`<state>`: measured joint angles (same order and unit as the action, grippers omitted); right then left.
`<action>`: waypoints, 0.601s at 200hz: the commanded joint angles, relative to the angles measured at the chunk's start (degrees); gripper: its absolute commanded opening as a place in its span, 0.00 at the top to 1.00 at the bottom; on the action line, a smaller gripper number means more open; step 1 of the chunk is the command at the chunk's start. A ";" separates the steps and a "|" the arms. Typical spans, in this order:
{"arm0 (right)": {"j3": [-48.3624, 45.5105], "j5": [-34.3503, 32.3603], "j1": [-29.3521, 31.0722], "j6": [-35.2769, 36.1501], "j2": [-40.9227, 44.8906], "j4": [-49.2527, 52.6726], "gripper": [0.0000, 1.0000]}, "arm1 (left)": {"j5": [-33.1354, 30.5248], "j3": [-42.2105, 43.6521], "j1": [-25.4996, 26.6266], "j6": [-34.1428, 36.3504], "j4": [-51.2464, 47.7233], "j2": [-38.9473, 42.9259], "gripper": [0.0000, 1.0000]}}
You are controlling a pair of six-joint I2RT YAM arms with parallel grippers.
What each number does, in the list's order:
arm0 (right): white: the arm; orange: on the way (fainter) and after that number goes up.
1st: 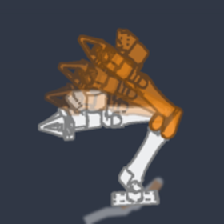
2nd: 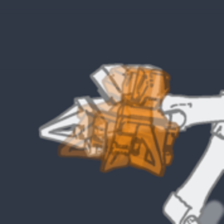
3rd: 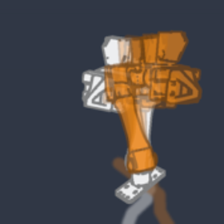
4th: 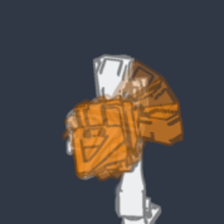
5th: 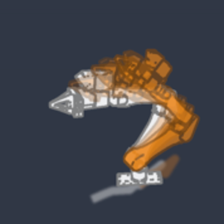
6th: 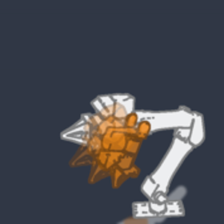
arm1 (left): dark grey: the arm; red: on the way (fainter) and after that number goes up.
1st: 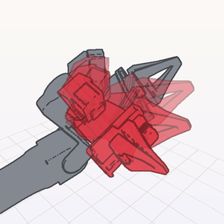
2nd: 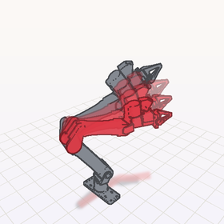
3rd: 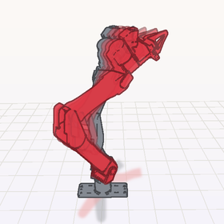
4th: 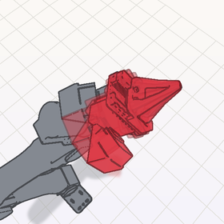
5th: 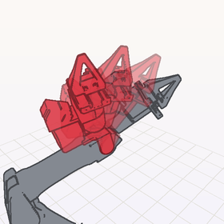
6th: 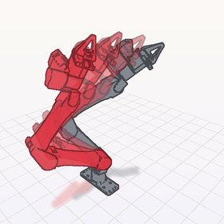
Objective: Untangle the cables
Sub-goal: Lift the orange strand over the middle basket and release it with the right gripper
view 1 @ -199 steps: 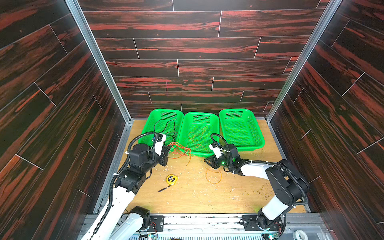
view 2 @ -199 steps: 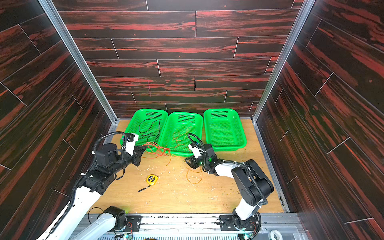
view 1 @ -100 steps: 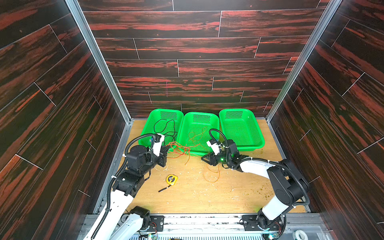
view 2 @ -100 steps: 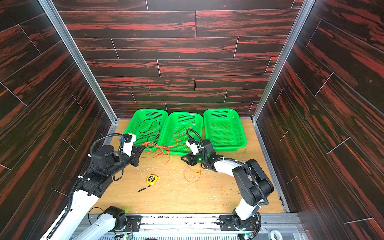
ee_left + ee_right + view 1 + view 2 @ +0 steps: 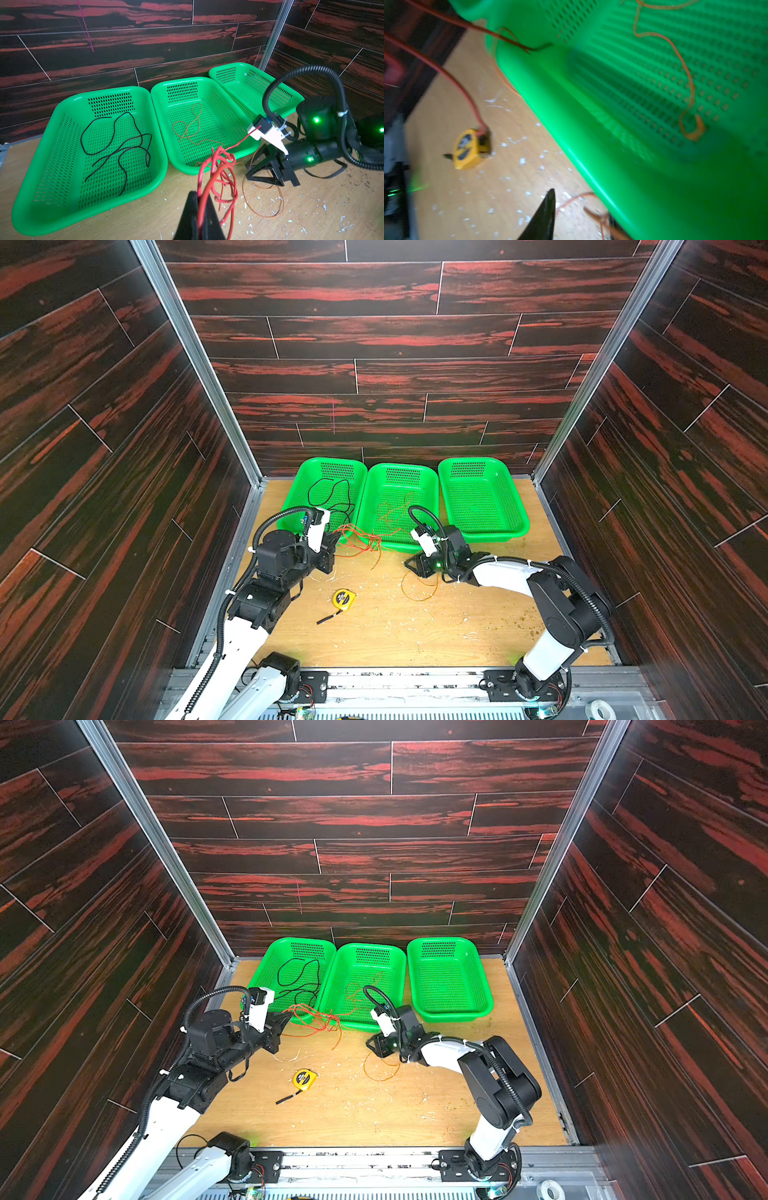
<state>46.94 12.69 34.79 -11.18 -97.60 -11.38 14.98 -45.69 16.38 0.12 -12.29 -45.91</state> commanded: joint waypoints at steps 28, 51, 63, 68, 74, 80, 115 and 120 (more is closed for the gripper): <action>-0.20 -7.18 0.54 1.27 2.41 1.95 0.58 | 0.92 -0.63 -0.21 -0.03 1.88 -0.67 1.00; 0.08 -6.02 0.48 0.90 0.55 1.62 0.58 | 1.01 -0.60 -0.21 -0.12 2.06 -0.76 1.00; 0.76 -4.35 0.46 0.55 -0.70 1.16 0.58 | 1.01 -0.46 -0.21 -0.12 2.10 -0.69 1.00; 1.23 -3.92 0.47 0.49 -1.39 1.18 0.58 | 1.03 -0.45 -0.21 -0.19 2.26 -0.67 1.00; 1.71 -3.38 0.57 0.31 -2.17 1.19 0.58 | 1.05 -0.41 -0.22 -0.21 2.25 -0.67 1.00; 2.11 -2.87 0.59 0.20 -2.88 1.03 0.59 | 1.02 -0.36 -0.21 -0.29 2.31 -0.67 1.00; 3.22 -0.70 1.21 0.14 -4.63 -0.93 0.79 | 1.07 -0.36 -0.23 -0.47 2.54 -0.36 1.00; 3.33 -0.57 1.32 0.26 -4.64 -1.01 0.84 | 0.99 -0.36 -0.21 -0.49 2.53 -0.32 1.00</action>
<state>48.84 9.65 35.27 -10.48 -100.44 -11.35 15.22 -45.69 16.38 -0.36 -11.40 -46.83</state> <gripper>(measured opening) 0.243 0.072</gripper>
